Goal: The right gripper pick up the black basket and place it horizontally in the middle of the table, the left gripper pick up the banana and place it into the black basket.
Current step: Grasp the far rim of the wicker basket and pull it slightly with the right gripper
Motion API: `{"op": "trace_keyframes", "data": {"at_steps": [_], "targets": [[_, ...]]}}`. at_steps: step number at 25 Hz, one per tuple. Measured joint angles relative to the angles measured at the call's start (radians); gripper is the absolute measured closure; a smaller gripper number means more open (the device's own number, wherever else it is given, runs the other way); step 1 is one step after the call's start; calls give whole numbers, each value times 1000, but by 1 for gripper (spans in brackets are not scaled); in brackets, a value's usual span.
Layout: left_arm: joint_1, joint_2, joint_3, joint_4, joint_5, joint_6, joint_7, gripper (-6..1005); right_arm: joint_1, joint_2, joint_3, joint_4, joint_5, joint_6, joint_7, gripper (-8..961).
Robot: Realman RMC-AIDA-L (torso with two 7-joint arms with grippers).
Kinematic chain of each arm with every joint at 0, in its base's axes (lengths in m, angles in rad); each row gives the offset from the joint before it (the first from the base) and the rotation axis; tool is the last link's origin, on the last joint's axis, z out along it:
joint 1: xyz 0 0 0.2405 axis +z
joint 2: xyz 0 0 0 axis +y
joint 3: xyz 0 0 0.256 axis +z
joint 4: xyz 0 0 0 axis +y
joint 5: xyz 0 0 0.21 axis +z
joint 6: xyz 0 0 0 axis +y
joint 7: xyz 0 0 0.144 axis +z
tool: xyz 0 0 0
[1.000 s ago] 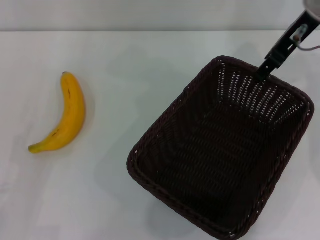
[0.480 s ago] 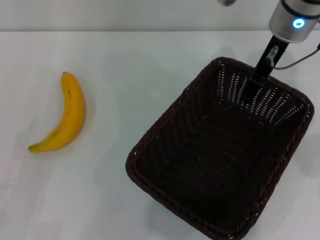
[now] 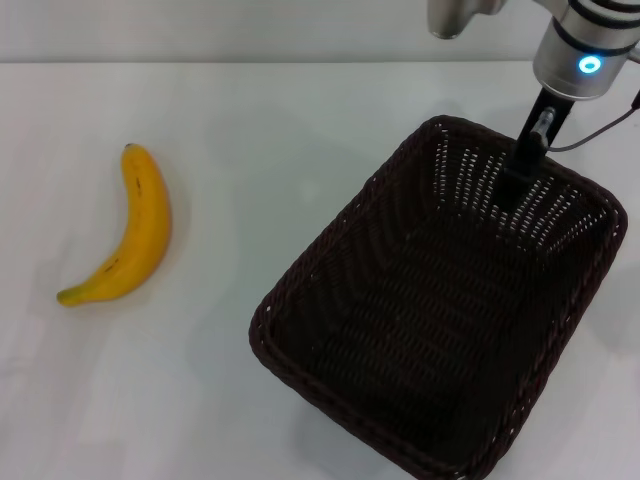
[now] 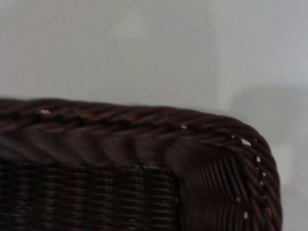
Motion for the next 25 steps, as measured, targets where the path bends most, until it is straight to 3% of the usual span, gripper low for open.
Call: {"op": "trace_keyframes", "data": {"at_steps": [11, 19, 25], "targets": [[3, 2, -1, 5, 0, 0, 5, 136, 4, 8, -54, 4, 5, -25, 16, 674], [5, 4, -7, 24, -8, 0, 65, 138, 17, -4, -19, -28, 13, 52, 135, 742], [4, 7, -9, 52, -18, 15, 133, 140, 10, -45, 137, -106, 6, 155, 308, 763]]}}
